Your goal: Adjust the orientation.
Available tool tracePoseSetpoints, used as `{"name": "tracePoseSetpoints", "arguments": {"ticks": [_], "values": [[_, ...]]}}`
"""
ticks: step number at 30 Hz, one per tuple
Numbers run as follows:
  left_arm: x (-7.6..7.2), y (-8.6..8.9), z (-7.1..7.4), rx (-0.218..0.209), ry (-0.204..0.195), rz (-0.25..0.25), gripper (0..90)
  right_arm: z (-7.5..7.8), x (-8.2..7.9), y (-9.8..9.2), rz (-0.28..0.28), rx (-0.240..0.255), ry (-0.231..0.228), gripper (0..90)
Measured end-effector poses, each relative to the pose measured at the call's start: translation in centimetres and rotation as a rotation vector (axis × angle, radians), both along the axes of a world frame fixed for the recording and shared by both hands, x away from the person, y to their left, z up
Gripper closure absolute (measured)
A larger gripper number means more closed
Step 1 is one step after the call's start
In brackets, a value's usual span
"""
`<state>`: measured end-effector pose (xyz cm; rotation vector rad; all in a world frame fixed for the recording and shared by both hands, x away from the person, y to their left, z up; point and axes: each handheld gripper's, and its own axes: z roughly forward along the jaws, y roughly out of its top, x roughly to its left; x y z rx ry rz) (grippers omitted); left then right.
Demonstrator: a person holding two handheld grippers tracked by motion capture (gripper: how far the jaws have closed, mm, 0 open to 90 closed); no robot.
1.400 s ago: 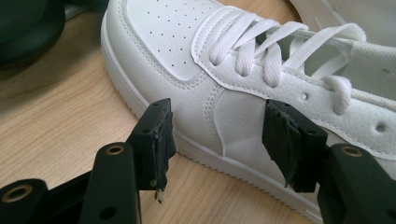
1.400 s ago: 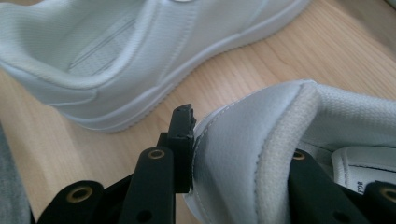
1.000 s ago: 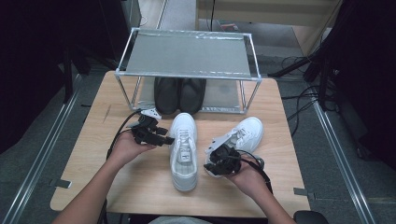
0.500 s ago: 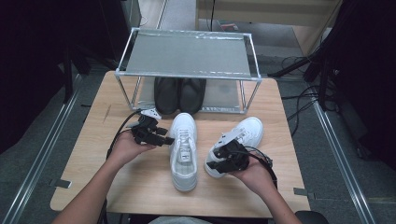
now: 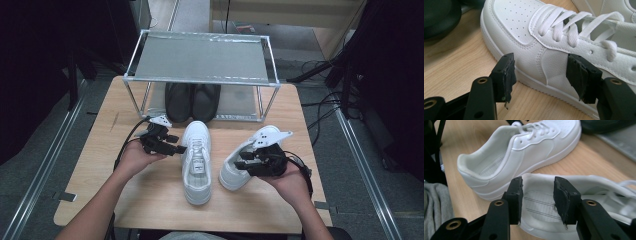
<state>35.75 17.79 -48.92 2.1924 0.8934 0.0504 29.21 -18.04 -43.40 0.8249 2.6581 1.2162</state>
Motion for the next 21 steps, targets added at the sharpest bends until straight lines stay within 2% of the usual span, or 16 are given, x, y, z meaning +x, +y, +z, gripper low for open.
{"name": "tracePoseSetpoints", "arguments": {"ticks": [12, 21], "values": [[0.3, -0.1, 0.0, -0.009, -0.022, -0.003, 39.9, 0.0, 0.6, -2.9, -0.111, 0.02, -0.043, 60.1], [0.6, -0.4, 0.0, -0.013, -0.032, -0.015, 39.9, -1.2, 1.4, -5.2, -0.193, 0.029, -0.032, 58.1]]}}
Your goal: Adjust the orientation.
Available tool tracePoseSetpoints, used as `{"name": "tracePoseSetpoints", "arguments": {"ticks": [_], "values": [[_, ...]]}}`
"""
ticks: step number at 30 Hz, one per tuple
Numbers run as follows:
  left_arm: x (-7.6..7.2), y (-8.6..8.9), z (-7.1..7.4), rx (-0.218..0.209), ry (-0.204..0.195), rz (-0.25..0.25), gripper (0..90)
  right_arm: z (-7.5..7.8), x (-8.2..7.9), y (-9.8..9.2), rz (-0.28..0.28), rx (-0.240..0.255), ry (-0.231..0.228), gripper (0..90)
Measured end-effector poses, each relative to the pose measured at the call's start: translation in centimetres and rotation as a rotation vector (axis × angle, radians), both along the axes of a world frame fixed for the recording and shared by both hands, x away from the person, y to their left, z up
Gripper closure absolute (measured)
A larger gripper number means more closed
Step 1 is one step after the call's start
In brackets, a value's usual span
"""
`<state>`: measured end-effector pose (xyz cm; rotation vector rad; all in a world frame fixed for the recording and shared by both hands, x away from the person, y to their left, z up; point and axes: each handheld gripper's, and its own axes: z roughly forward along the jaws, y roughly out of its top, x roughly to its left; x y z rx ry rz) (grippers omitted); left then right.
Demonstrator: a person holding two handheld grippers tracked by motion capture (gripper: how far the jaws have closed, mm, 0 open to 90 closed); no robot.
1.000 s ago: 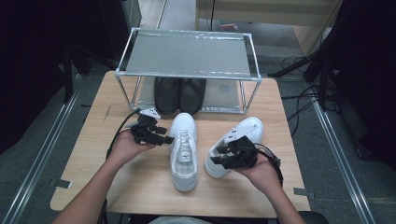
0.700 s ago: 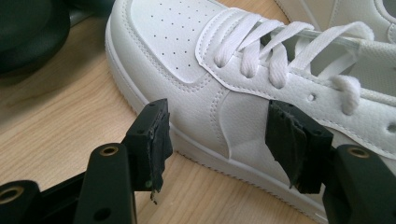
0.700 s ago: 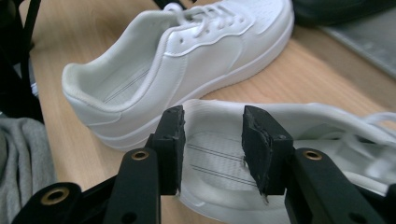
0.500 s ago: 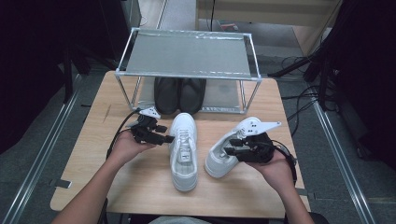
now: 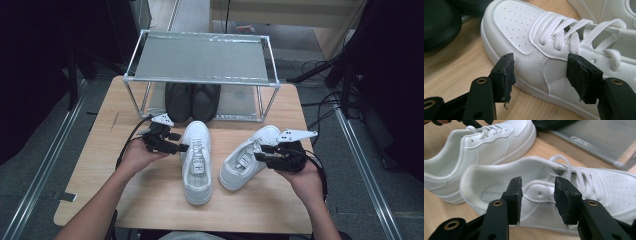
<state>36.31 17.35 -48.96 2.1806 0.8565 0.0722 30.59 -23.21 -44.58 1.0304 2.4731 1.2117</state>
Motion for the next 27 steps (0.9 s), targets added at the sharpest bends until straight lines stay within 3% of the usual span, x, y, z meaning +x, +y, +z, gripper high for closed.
{"name": "tracePoseSetpoints", "arguments": {"ticks": [3, 13, 18, 23, 27], "values": [[0.1, 0.0, 0.0, -0.006, -0.006, 0.003, 39.8, -0.6, 0.2, -0.8, -0.01, -0.002, -0.025, 55.9], [0.1, 0.0, -0.1, -0.013, -0.002, 0.001, 39.2, -1.8, 1.2, -2.9, -0.086, 0.038, 0.005, 60.3], [0.2, 0.0, -0.2, -0.014, -0.002, 0.0, 39.0, -2.6, 1.8, -3.5, -0.156, 0.058, 0.089, 70.0], [0.2, 0.0, -0.2, -0.014, -0.003, 0.0, 38.9, -3.0, 2.4, -3.7, -0.184, 0.016, 0.11, 82.4], [0.1, 0.0, -0.1, -0.014, -0.002, 0.002, 38.9, -3.4, 3.1, -4.0, -0.218, -0.009, 0.123, 84.6]]}}
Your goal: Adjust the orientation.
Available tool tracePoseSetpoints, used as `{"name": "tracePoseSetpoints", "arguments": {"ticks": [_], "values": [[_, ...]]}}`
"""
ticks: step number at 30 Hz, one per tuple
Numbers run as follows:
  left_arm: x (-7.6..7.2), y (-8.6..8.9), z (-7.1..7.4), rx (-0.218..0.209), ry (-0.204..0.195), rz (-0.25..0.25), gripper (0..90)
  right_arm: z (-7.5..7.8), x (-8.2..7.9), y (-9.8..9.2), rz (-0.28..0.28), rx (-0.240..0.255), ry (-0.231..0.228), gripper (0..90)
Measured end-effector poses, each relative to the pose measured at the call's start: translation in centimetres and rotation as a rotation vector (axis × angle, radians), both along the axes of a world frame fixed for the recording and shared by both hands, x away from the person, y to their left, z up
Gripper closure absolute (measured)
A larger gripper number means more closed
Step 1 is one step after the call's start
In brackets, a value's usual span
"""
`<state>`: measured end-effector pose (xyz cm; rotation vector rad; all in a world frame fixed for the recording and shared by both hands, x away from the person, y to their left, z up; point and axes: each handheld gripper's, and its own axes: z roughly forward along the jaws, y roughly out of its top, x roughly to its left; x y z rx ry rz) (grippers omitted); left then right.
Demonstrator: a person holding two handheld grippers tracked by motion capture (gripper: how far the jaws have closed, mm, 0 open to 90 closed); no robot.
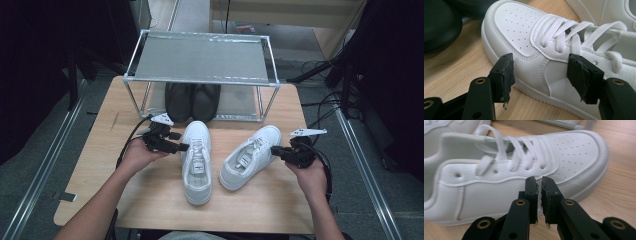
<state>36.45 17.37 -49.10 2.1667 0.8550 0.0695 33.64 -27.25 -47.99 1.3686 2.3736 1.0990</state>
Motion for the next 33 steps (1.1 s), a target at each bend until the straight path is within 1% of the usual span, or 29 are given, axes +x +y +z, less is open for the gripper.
{"name": "tracePoseSetpoints", "arguments": {"ticks": [3, 4, 7, 10, 15, 23, 24, 27, 33], "values": [[0.0, 0.0, 0.0, 0.006, 0.001, 0.005, 39.1, -0.3, 0.3, -0.2, -0.024, -0.032, 0.007, 84.9], [-0.1, 0.0, 0.0, 0.012, 0.0, 0.004, 39.2, -0.4, 0.5, -0.2, -0.021, -0.038, 0.008, 85.1], [-0.2, 0.1, 0.1, 0.02, 0.008, 0.007, 39.3, -0.5, 0.7, 0.1, -0.016, -0.043, 0.017, 86.1], [-0.4, 0.4, 0.1, 0.017, -0.004, 0.013, 39.2, -0.5, 0.8, 0.2, -0.015, -0.048, 0.02, 86.0], [-0.7, 0.8, 0.0, 0.02, 0.0, 0.025, 39.2, -0.7, 1.1, 0.2, -0.014, -0.027, 0.018, 86.0], [-1.3, 1.5, -0.1, 0.027, 0.004, 0.039, 39.1, -0.7, 1.7, 0.9, -0.006, -0.039, 0.002, 87.5], [-1.4, 1.6, -0.1, 0.025, 0.0, 0.046, 39.1, -0.7, 1.8, 1.0, -0.009, -0.04, 0.002, 87.5], [-1.6, 1.9, -0.2, 0.021, 0.001, 0.053, 39.1, -0.6, 2.1, 1.3, -0.015, -0.025, 0.02, 88.0], [-2.2, 2.5, -0.3, 0.02, -0.003, 0.069, 39.0, -0.6, 2.5, 2.3, 0.015, -0.024, 0.024, 89.7]]}}
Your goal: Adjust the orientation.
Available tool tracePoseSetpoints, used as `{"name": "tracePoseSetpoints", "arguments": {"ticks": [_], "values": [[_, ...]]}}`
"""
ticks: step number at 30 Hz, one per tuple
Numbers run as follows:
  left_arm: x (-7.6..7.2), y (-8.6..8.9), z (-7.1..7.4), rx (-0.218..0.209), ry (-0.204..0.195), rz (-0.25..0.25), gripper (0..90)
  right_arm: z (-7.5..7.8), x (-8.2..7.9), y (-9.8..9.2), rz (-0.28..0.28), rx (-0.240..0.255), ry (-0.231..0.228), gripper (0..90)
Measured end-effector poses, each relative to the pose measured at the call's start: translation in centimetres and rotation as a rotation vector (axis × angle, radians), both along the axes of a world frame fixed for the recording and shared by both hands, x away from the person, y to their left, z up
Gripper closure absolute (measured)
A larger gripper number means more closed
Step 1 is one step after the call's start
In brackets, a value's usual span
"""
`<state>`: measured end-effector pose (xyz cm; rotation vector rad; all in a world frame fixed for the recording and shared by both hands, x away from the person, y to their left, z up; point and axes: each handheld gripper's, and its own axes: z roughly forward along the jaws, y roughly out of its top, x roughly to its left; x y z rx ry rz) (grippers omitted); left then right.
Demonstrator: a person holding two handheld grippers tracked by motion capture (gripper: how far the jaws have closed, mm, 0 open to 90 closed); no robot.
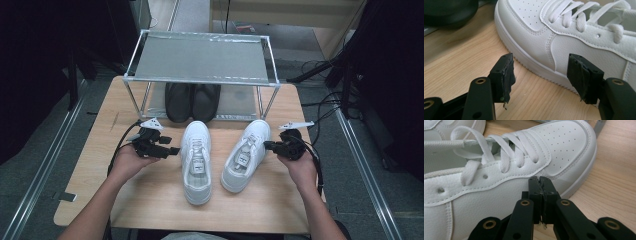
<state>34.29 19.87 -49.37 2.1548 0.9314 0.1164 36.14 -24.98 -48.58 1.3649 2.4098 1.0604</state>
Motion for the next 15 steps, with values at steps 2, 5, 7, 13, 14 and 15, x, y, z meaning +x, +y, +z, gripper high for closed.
{"name": "tracePoseSetpoints", "arguments": {"ticks": [2, 5, 7, 13, 14, 15], "values": [[-0.1, 0.2, 0.0, -0.001, 0.001, 0.003, 39.0, -0.1, 0.1, 0.3, 0.009, -0.007, -0.012, 90.0], [-0.4, 0.5, -0.1, 0.0, 0.001, 0.01, 39.0, 0.0, 0.5, 0.6, 0.016, -0.01, -0.012, 90.0], [-0.5, 0.7, -0.1, 0.001, 0.003, 0.016, 38.9, -0.1, 0.6, 0.8, 0.018, -0.006, -0.01, 90.0], [-1.0, 1.0, -0.2, 0.003, 0.005, 0.029, 38.8, -0.1, 1.1, 1.3, 0.03, 0.009, -0.002, 90.0], [-1.1, 1.1, -0.2, 0.005, 0.003, 0.029, 38.9, -0.1, 1.2, 1.5, 0.032, 0.007, -0.003, 90.0], [-1.2, 1.2, -0.3, 0.004, 0.003, 0.032, 38.9, -0.2, 1.3, 1.6, 0.037, 0.003, -0.008, 90.0]]}}
